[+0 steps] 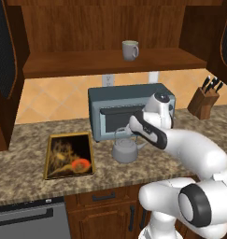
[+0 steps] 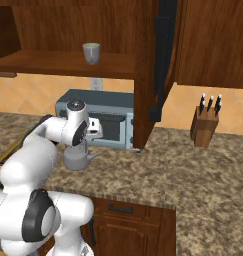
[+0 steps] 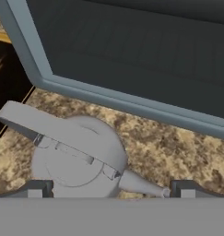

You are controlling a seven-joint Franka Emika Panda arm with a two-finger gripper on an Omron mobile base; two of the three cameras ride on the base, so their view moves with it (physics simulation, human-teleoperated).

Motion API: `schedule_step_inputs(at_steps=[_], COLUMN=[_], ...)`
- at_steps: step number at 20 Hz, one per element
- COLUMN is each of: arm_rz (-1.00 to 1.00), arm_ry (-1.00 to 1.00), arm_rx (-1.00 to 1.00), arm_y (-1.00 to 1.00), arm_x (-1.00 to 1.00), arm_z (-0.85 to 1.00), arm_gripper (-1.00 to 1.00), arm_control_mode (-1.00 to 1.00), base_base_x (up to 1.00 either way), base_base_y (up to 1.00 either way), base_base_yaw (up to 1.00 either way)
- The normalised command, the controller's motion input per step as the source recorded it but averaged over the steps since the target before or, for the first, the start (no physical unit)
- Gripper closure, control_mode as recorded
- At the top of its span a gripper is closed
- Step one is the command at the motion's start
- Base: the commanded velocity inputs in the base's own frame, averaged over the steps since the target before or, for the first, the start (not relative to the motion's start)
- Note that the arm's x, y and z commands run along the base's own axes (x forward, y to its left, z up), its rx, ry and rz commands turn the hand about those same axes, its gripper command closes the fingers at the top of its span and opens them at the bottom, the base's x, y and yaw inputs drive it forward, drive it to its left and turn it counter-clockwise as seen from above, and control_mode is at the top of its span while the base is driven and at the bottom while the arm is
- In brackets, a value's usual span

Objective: Pick the kettle from the counter and place it on the tray. Then pick the mug from the cabinet and place it on the tray. Then close the cabinet doors.

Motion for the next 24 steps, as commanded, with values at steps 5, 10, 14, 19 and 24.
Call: schedule_step_inputs(at_steps=[5, 10, 14, 19, 24], arm_rz=[0.04, 0.04, 0.03, 0.02, 0.03], arm_ry=[0.00, 0.01, 0.02, 0.05, 0.01], arm_rx=[0.00, 0.00, 0.00, 0.00, -0.02], arm_y=[0.00, 0.03, 0.04, 0.07, 0.09], arm_x=[0.20, 0.19, 0.22, 0.23, 0.03], arm_z=[-0.11, -0.11, -0.11, -0.12, -0.21], arm_gripper=[-1.00, -1.00, -1.00, -1.00, 1.00], arm_control_mode=[-1.00, -1.00, -1.00, -1.00, -1.00], base_base_x=[0.00, 0.00, 0.00, 0.00, 0.00], base_base_y=[0.00, 0.00, 0.00, 0.00, 0.00], base_base_yaw=[0.00, 0.00, 0.00, 0.00, 0.00])
